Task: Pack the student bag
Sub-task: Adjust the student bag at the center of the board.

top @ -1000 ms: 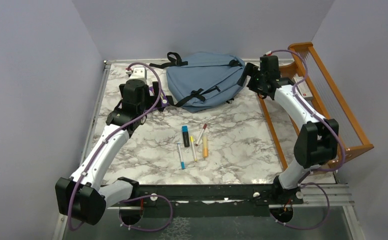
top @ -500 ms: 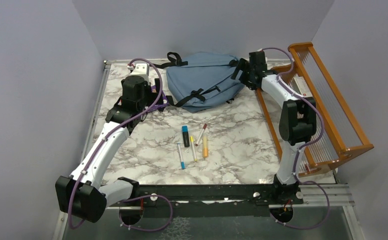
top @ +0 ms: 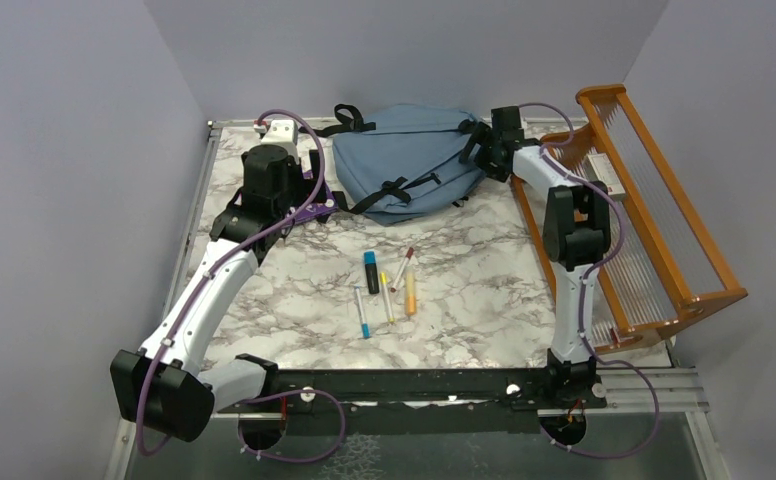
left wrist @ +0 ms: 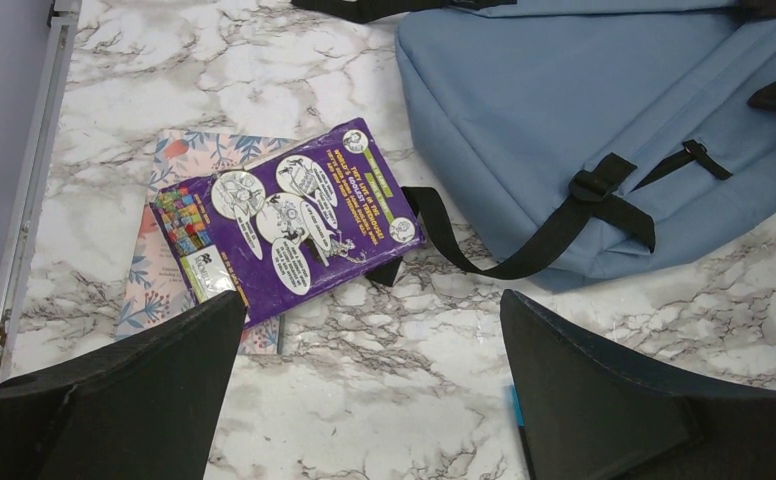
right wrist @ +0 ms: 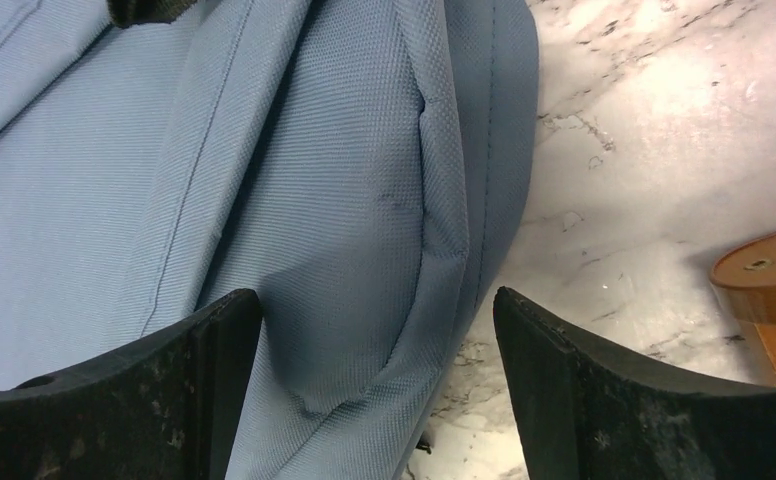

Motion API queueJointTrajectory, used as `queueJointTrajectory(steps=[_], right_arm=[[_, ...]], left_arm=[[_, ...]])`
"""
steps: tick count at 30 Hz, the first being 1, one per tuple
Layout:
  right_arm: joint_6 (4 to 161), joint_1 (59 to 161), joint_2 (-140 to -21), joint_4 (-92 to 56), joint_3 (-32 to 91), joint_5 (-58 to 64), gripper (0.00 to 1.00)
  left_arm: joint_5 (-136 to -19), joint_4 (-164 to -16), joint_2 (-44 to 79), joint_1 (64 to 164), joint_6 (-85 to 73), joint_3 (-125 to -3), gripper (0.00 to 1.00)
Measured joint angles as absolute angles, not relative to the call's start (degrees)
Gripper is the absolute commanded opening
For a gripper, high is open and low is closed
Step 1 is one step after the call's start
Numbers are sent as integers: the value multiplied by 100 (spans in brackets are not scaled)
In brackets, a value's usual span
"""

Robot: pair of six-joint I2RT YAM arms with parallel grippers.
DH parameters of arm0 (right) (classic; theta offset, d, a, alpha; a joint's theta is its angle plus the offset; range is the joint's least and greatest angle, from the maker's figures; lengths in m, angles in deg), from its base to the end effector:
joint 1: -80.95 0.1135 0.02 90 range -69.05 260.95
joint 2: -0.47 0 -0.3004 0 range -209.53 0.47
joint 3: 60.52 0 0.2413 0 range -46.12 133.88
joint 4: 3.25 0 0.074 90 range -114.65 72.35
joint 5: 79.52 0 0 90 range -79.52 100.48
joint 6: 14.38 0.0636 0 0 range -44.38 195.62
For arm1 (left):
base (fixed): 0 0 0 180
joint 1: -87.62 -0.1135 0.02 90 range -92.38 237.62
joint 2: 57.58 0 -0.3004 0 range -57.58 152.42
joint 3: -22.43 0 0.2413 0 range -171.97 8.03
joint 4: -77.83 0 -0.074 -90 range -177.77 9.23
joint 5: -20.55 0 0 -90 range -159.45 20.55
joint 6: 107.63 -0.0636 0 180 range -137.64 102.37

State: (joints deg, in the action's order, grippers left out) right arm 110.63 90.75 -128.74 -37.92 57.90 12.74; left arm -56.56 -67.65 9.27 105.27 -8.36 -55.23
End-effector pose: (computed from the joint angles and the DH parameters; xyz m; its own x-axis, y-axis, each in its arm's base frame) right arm 0.5359 0.0900 0.2030 -0.6572 0.4682 -0.5906 0.2860 0.8799 0.3794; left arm 0.2553 -0.0664 0.3803 -0.3944 -0.0393 -0.9181 0.0379 0.9975 -0.0590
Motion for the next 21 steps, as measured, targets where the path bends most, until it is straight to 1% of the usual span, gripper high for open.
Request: queueJointTrajectory(steps=[4, 8, 11, 15, 18, 21], right_arm=[[11069, 9016, -13007, -3672, 5790, 925, 79], [11039, 8974, -13069, -3543, 5790, 549, 63], [10962, 8931, -13073, -3440, 5786, 365, 54], [10801, 8909, -13073, -3239, 5727, 184, 35], [10663, 8898, -13064, -3042, 5620, 15, 25], [10503, 8898, -13016, -2861, 5530, -146, 9]], left_arm=[[-5656, -6748, 955, 10527, -823, -5545, 99], [-5661, -6719, 1021, 10527, -755, -5606, 99], [-5663, -6711, 1025, 10527, -691, -5606, 99], [-5704, -6711, 1065, 10527, -597, -5606, 99], [-5752, -6711, 1100, 10527, -552, -5606, 99], [-5768, -6711, 1104, 10527, -545, -5606, 99]])
